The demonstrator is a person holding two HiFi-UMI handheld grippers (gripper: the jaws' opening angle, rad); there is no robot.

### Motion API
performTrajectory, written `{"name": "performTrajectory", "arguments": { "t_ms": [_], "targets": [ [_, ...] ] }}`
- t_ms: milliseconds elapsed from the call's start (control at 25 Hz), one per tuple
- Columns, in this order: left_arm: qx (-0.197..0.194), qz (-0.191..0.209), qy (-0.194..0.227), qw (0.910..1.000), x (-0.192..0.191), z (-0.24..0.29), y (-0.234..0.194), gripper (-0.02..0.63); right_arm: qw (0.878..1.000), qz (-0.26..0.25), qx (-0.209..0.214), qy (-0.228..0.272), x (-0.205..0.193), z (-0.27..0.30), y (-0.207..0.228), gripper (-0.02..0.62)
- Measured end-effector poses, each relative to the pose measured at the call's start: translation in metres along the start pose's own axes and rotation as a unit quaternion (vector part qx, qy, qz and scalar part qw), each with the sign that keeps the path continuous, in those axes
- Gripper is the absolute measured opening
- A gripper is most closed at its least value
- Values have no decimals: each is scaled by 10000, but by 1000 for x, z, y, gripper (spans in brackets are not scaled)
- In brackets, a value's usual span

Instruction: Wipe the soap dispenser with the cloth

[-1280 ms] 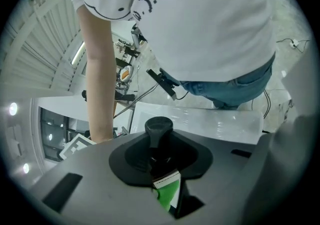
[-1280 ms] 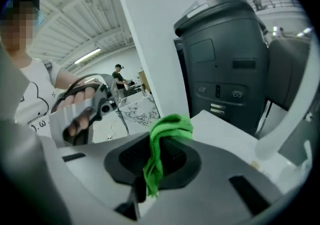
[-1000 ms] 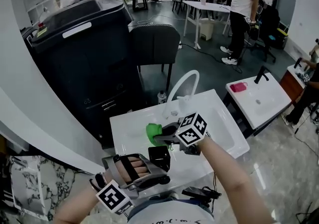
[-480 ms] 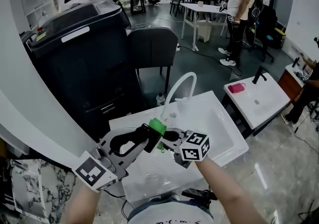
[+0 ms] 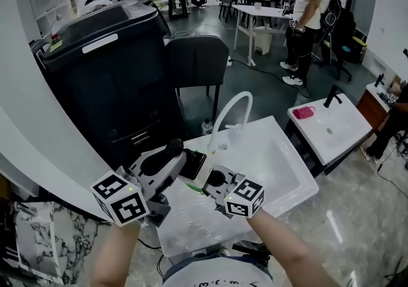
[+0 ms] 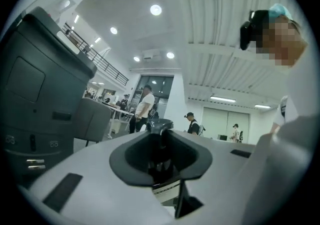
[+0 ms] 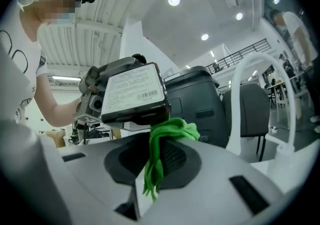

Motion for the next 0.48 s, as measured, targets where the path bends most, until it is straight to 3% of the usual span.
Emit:
{"name": "performTrajectory", "arguments": {
  "t_ms": [160, 480],
  "targets": [
    [200, -74, 136, 9997, 6, 2, -4, 95, 9997, -203, 98, -51, 4, 3, -16, 48],
    [536, 30, 29, 9986, 5, 11, -10, 95, 9986, -297, 432, -18, 0, 4, -50, 48]
  ]
}}
Point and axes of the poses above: the fingertips, and each gripper's own axes: z forward along the fingers, y to its right, x out of its top, the point moved 7 cm from there along -z, backward along the fingers, and after that the axes turned 2 degrees about -x, right-handed, at the moved point
